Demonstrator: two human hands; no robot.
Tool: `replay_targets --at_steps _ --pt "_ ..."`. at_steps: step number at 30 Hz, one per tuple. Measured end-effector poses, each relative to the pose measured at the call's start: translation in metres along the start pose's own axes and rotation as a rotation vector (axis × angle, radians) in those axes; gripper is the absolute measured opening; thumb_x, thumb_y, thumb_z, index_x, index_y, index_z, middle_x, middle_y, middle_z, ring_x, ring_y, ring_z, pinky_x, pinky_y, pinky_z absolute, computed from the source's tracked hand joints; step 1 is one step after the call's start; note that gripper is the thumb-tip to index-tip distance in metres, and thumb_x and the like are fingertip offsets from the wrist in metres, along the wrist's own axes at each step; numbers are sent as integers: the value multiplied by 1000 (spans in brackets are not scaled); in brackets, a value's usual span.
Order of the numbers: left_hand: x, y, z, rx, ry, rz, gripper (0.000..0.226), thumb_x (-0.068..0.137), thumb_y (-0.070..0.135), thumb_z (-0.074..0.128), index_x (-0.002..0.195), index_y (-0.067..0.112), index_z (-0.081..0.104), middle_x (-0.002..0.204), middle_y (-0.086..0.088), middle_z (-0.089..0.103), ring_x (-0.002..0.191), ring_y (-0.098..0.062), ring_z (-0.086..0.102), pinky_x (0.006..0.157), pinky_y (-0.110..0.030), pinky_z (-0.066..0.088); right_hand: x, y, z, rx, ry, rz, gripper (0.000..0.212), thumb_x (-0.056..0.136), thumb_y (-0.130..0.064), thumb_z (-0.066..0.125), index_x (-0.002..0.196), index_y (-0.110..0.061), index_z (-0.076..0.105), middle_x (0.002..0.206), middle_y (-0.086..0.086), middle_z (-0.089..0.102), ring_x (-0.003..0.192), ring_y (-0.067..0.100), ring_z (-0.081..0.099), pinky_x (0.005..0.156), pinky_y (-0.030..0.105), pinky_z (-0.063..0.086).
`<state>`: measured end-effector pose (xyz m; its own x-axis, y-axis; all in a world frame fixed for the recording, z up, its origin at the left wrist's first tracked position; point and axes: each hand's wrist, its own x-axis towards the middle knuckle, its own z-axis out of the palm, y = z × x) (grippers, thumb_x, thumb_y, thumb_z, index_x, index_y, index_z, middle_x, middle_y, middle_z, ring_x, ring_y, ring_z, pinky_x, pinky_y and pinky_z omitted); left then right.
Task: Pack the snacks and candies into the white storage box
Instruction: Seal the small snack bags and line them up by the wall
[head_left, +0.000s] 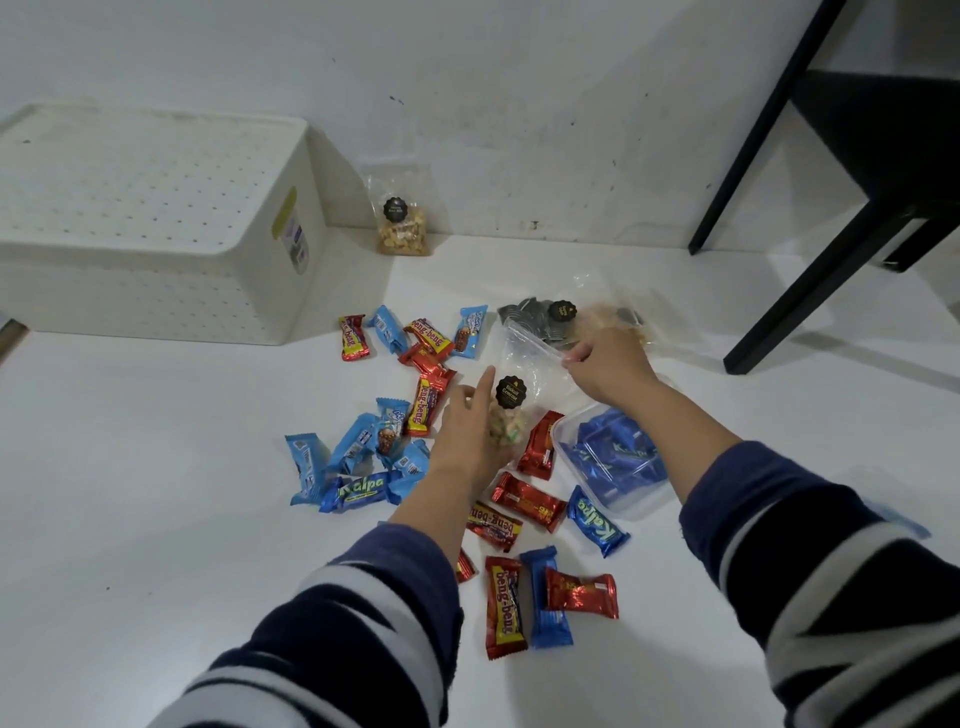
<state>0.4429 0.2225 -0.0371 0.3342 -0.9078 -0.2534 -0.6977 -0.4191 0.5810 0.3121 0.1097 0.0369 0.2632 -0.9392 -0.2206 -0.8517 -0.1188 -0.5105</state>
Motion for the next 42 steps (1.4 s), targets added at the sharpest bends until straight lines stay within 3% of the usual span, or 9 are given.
replay_targets --at_steps 6,8,14,18,21,24,31,39,42 --pt "-3 3 -1 -5 16 23 105 78 32 76 152 32 2 154 -5 15 141 -24 27 107 -39 39 -4 -2 1 90 -11 13 27 86 -10 58 103 9 67 113 24 67 107 36 61 88 39 50" --pt "-5 3 -1 -11 25 34 103 78 34 75 152 31 3 152 -4 17 139 -23 29 105 -37 41 -5 -3 2 103 -17 3 29 85 -12 59 102 10 67 113 25 66 106 37 62 82 34 50" --pt "-8 3 0 -17 34 48 103 79 32 75 152 30 3 151 -3 17 137 -21 31 102 -36 42 -3 -5 4 95 10 31 26 88 -13 56 96 8 69 112 21 68 106 36 63 86 40 53" --pt "-9 1 1 -28 42 46 103 78 32 75 152 30 3 150 -3 20 136 -21 32 100 -36 43 -1 -8 5 135 -36 13 18 87 -14 58 81 0 68 90 15 67 86 29 62 68 27 45" --pt "-8 -1 3 -45 48 42 103 77 32 76 152 32 5 147 -1 23 133 -20 34 99 -38 45 0 -11 8 179 -6 13 17 86 -16 59 88 -5 73 97 6 71 92 23 64 81 33 52" --pt "-7 -3 6 -63 47 42 104 76 30 78 151 33 6 143 -1 27 129 -21 39 96 -39 50 1 -13 11 172 8 25 12 84 -17 60 80 -13 71 93 -1 70 93 21 64 87 38 54" --pt "-5 -5 9 -50 47 34 105 76 32 78 151 33 5 142 -1 28 129 -21 39 96 -40 51 5 -17 18 206 4 -13 7 86 -19 60 84 -18 67 69 -10 57 79 15 57 78 31 49" --pt "-4 -8 11 -75 54 50 106 74 36 78 151 32 6 141 -2 30 130 -20 38 98 -38 48 5 -21 22 195 14 0 15 87 -17 57 89 -10 71 80 -1 63 80 16 57 71 26 42" --pt "-6 -9 10 -154 90 78 86 86 45 63 151 31 9 140 -4 34 125 -20 45 97 -35 47 5 -23 22 232 18 4 14 86 -16 58 90 -10 69 85 0 63 82 17 57 74 28 45"
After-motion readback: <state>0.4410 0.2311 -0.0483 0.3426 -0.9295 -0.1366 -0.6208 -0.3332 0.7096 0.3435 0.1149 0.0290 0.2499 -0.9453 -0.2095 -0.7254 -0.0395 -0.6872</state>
